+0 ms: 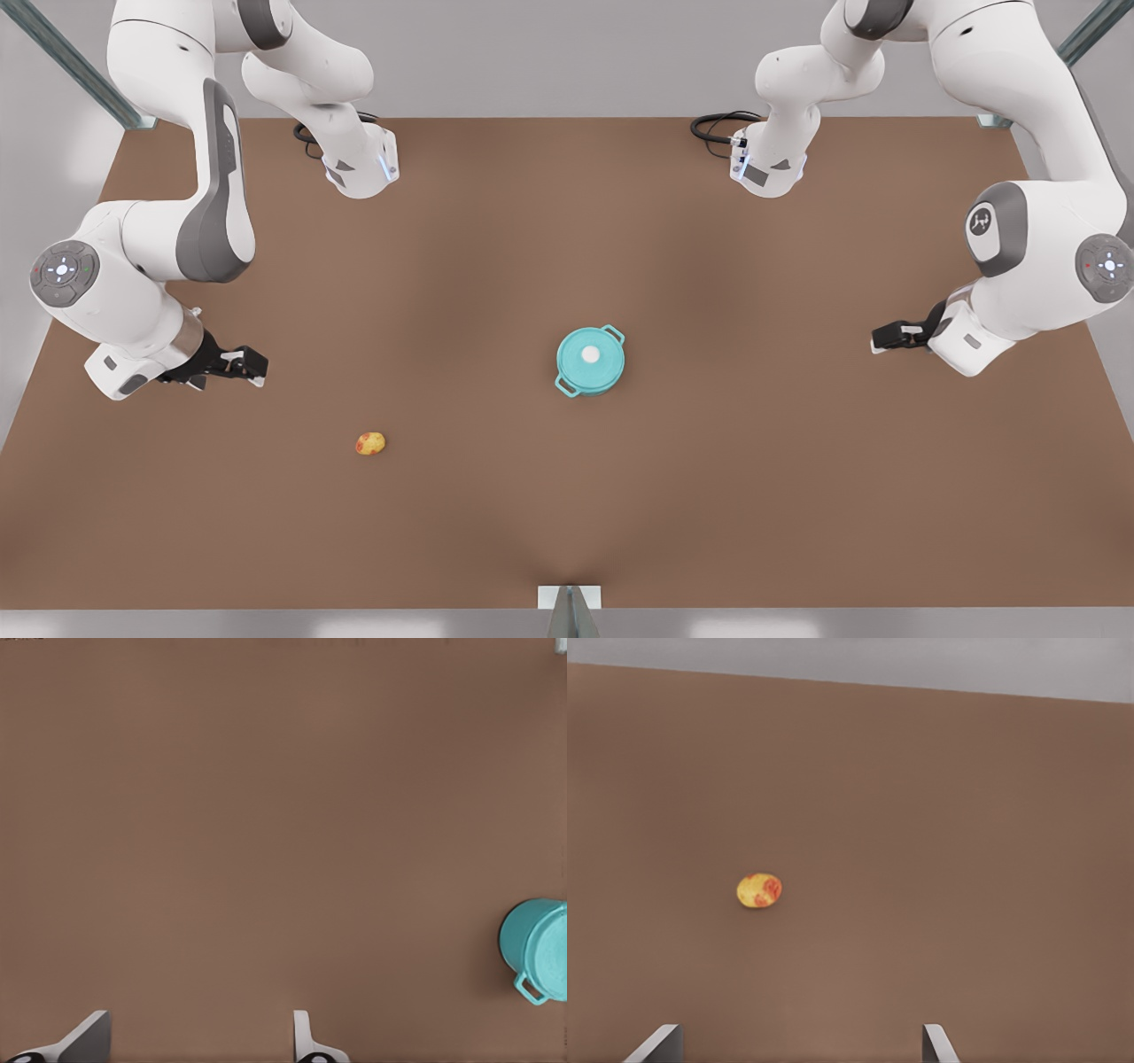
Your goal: Open the pot lid and put the potato into the pot
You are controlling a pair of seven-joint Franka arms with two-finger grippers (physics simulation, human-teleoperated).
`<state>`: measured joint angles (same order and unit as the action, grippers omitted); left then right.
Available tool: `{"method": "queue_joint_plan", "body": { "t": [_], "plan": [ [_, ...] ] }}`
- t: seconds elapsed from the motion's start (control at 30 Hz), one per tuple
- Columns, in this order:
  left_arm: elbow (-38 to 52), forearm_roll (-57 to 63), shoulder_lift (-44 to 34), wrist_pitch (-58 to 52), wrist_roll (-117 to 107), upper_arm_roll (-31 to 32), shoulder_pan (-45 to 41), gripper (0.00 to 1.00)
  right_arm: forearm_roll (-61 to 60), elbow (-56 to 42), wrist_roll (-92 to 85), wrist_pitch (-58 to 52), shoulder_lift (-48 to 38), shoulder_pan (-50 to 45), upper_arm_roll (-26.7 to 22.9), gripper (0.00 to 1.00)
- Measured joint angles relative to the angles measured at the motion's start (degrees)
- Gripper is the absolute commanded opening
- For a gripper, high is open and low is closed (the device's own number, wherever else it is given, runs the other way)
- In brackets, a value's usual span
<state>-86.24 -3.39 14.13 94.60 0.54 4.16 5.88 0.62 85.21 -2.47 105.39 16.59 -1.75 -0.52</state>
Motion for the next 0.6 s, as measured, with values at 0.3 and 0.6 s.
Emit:
{"method": "queue_joint_plan", "body": {
  "t": [0.3,0.6],
  "plan": [
    [-0.59,0.40,1.67,-2.24,-8.19,11.85,-26.79,1.00,-2.02,-0.10,7.04,-0.31,1.39,-1.50,-0.14,1.00],
    [-7.96,8.77,14.12,14.11,-29.67,12.36,-37.02,1.00,-3.36,0.07,25.83,2.47,7.08,-6.49,0.04,1.00]
  ]
}}
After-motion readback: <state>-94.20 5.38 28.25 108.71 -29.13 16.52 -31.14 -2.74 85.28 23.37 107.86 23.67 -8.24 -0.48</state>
